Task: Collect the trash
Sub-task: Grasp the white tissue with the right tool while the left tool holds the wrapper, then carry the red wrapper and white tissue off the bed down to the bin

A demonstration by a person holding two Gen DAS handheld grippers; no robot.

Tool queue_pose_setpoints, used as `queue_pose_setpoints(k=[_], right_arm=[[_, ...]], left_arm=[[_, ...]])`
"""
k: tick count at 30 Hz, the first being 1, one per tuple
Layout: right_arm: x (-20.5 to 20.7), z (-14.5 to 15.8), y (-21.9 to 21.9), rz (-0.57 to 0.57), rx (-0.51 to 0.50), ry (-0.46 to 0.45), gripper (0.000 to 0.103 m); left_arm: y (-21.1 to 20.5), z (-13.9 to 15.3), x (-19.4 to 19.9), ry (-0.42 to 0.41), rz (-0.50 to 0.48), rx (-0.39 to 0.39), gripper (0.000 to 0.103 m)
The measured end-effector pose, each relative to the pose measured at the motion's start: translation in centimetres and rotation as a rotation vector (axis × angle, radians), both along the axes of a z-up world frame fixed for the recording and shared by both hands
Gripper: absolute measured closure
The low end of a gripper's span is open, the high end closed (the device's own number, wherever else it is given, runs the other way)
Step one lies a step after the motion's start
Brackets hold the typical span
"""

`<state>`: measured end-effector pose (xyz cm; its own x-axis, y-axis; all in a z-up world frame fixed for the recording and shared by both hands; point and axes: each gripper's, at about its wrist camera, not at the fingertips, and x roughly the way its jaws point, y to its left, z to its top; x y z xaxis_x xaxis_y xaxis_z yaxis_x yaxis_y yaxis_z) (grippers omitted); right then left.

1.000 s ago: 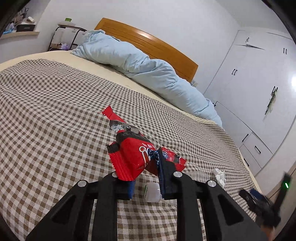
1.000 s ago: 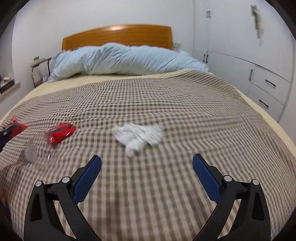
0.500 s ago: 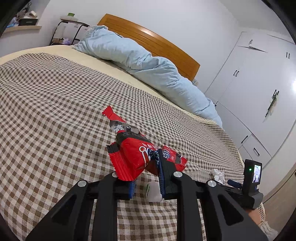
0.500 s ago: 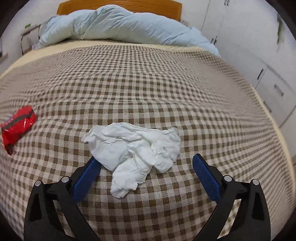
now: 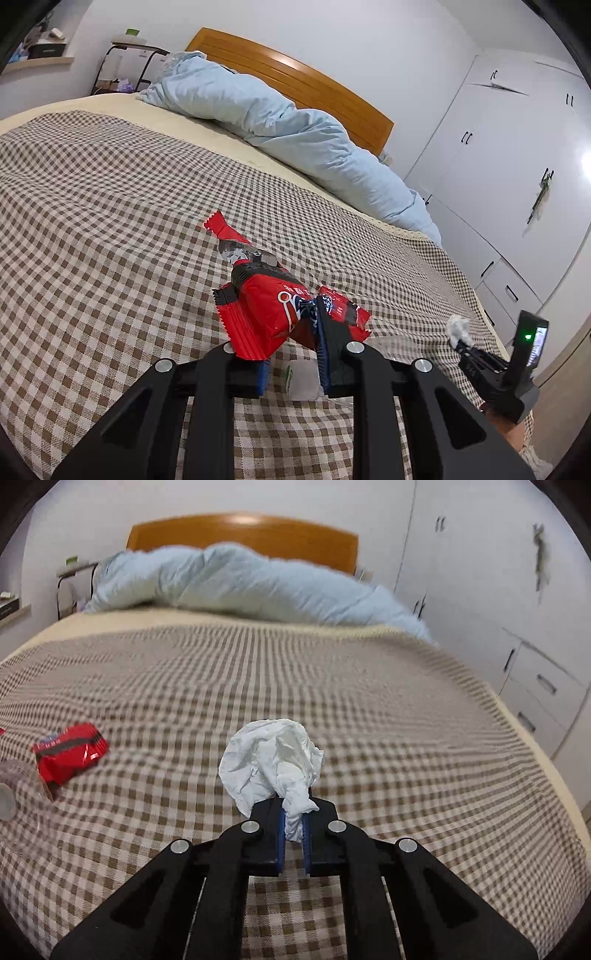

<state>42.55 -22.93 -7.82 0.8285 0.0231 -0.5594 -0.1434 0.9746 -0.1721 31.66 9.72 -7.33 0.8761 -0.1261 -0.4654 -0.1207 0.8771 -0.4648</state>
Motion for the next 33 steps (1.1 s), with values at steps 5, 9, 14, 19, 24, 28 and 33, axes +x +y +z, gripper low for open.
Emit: queue_pose_setpoints(k=[5,9,14,19,24,28,33], right_arm=[[-2.0,1.5,1.0,0.005,0.011,-0.076,0.096],[-4.3,2.0,0.9,0.060,0.021,-0.074,0.096],[-8.2,3.0,-0.5,0.117,0.032,-0.080,0.096],[-10.9,3.1,-1.8,0.136,0.018,-0.087,0.096],[-13.3,4.1,-3.5,0.136,0.053,-0.091,0.096],[-16.1,4.6,-4.4,0.150,0.066,-0.097,0.096],[-19.7,4.6,-5.5,0.167,0.081,-0.105,0.096]], left_arm=[[-0.2,0.4,-0.3,-0.020,-0.003,0.015,0.085],[-0.7,1.6,-1.7,-0.071,0.002,0.013,0.085],[-3.0,3.9,-4.1,-0.123,-0.015,0.053,0.085],[-5.2,5.6,-6.3,-0.123,-0.055,0.053,0.085],[-7.1,7.4,-9.2,-0.139,-0.089,0.069,0.085],[-8.3,8.0,-11.9,-0.149,-0.114,0.073,0.085],[-9.6,7.9,-14.8,-0.153,-0.137,0.070,0.085]])
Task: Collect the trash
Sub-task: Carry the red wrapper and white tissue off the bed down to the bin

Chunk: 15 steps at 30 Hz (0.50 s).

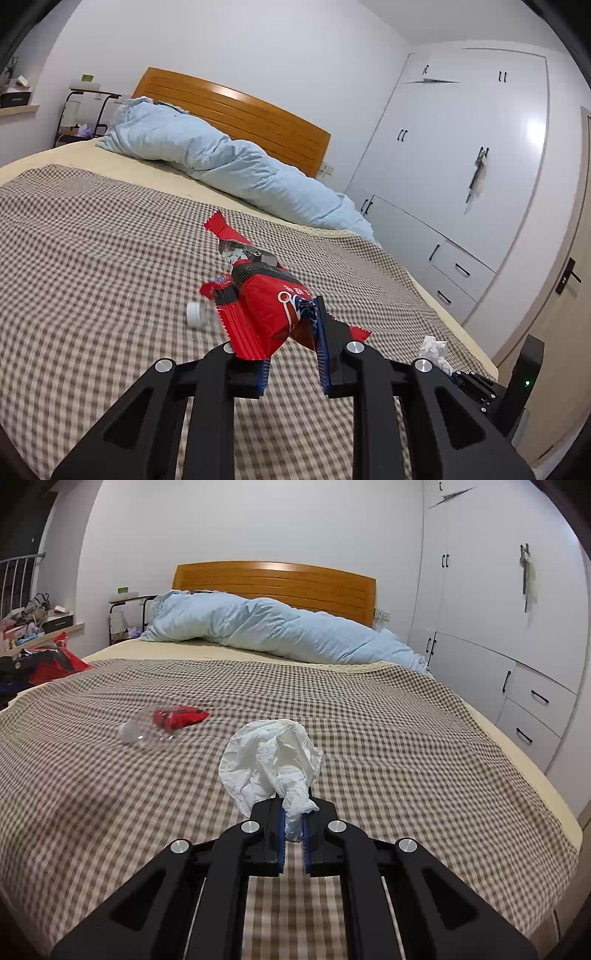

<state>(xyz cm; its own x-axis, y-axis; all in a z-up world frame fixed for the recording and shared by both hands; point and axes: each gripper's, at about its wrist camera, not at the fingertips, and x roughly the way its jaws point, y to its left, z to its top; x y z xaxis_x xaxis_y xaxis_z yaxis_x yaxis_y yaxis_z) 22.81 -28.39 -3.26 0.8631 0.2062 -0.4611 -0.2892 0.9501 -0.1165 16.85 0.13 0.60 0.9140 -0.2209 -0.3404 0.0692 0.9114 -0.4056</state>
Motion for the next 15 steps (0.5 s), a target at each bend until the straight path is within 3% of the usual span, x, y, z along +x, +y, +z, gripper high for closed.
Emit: queue_pose_setpoints(k=[15], right_arm=[[-8.9,-0.7,-1.2,0.038,0.029,0.019,0.096]], left_arm=[[-1.5,-1.8,-7.3,0.021,-0.023,-0.051,0.085]])
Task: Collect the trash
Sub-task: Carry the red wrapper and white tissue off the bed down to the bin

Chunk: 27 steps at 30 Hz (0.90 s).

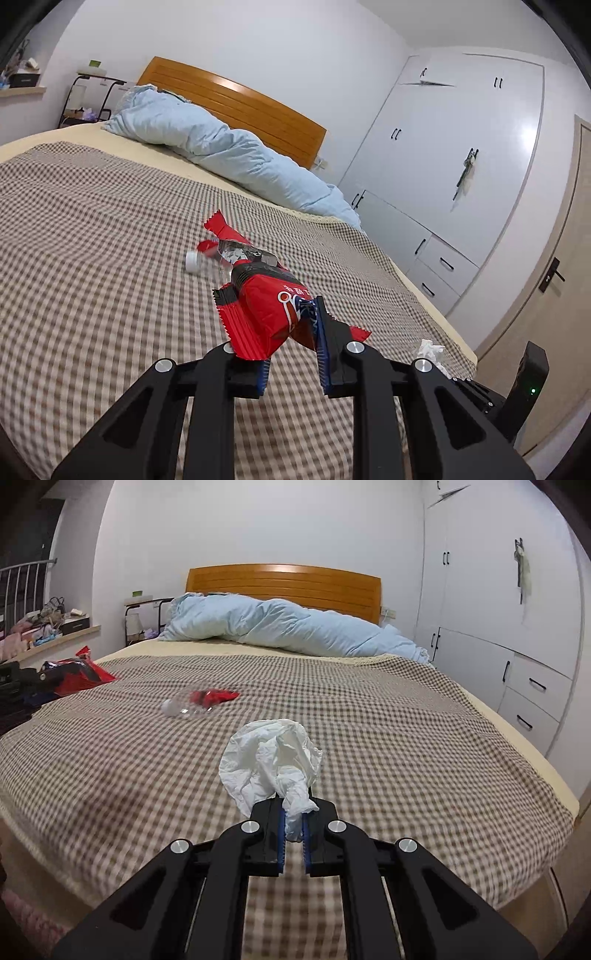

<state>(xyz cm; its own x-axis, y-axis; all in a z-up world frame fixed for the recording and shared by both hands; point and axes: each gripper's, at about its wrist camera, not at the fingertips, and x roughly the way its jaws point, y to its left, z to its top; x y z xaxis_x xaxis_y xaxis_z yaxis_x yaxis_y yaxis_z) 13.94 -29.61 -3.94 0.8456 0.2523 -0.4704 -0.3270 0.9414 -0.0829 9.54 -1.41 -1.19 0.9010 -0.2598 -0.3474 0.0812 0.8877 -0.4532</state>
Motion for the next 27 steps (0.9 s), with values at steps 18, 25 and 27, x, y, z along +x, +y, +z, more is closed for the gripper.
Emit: queue_pose_setpoints(k=[18,25,27], right_arm=[[-7.5,-3.3,-0.2,0.037,0.006,0.078,0.096],[-9.2,-4.7,-1.0,0.037,0.023,0.118,0.096],[-9.6,-4.9,-1.1,0.039,0.026,0.127,0.096]], left_arm=[[-1.6,-3.3,-5.7,0.061,-0.038,0.006,0.085],[-2.8,-4.6,-7.4,0.079,-0.065,0.026,0.085],[-3.2,-5.0,-7.9,0.086,-0.077,0.030,0.085]])
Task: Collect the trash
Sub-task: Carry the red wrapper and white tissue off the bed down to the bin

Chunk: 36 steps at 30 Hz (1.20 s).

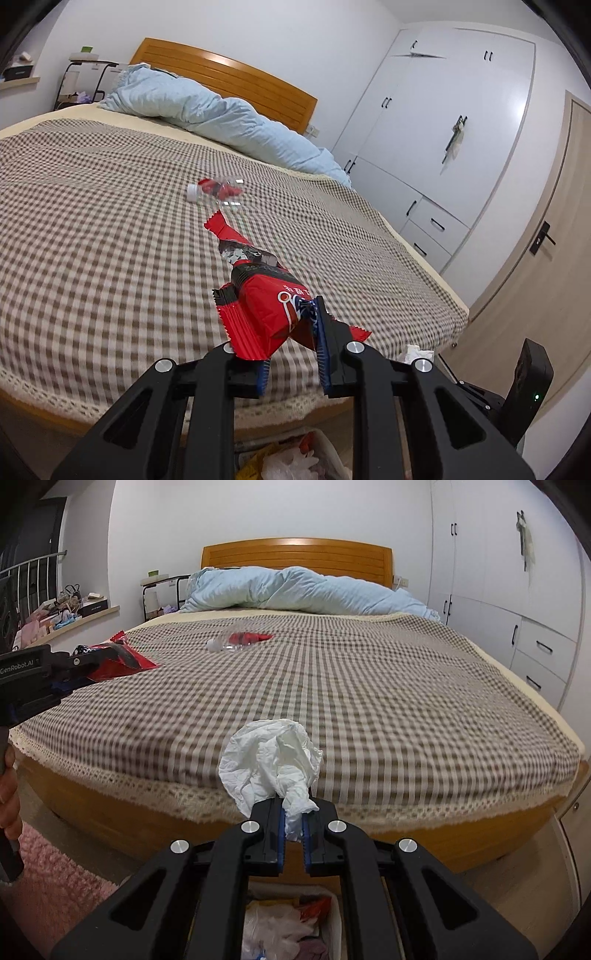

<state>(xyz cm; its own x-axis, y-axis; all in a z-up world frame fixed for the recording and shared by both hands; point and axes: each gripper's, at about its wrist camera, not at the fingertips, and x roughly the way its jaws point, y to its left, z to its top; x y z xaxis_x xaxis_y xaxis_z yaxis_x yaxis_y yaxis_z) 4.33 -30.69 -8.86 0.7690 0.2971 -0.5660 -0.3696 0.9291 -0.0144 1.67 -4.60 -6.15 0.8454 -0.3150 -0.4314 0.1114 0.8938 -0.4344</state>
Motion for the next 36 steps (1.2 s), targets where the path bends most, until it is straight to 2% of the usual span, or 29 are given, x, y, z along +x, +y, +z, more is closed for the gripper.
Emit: queue_pose_setpoints(k=[8,17,33,36], right_arm=[[-2.0,-1.8,-0.7,0.009,0.010,0.045,0.096],[-3.9,-4.7,-0.7,0.037,0.003,0.125,0.096],[-4.7,-8.9,-0.9,0.032,-0.080,0.195,0.096],[-5.0,-9.5,-0.6,0.033,-0.101,0.203,0.096]], left_arm=[[-1.9,-1.7,-2.1,0.026,-0.063,0.012,0.085],[-5.0,-4.6,-2.9,0.087,-0.127,0.115,0.085],[-6.8,-12.0,-2.7,0.302,-0.216,0.249,0.085],[-7.2,-13.0,-2.9,0.321,-0.235,0.280,0.085]])
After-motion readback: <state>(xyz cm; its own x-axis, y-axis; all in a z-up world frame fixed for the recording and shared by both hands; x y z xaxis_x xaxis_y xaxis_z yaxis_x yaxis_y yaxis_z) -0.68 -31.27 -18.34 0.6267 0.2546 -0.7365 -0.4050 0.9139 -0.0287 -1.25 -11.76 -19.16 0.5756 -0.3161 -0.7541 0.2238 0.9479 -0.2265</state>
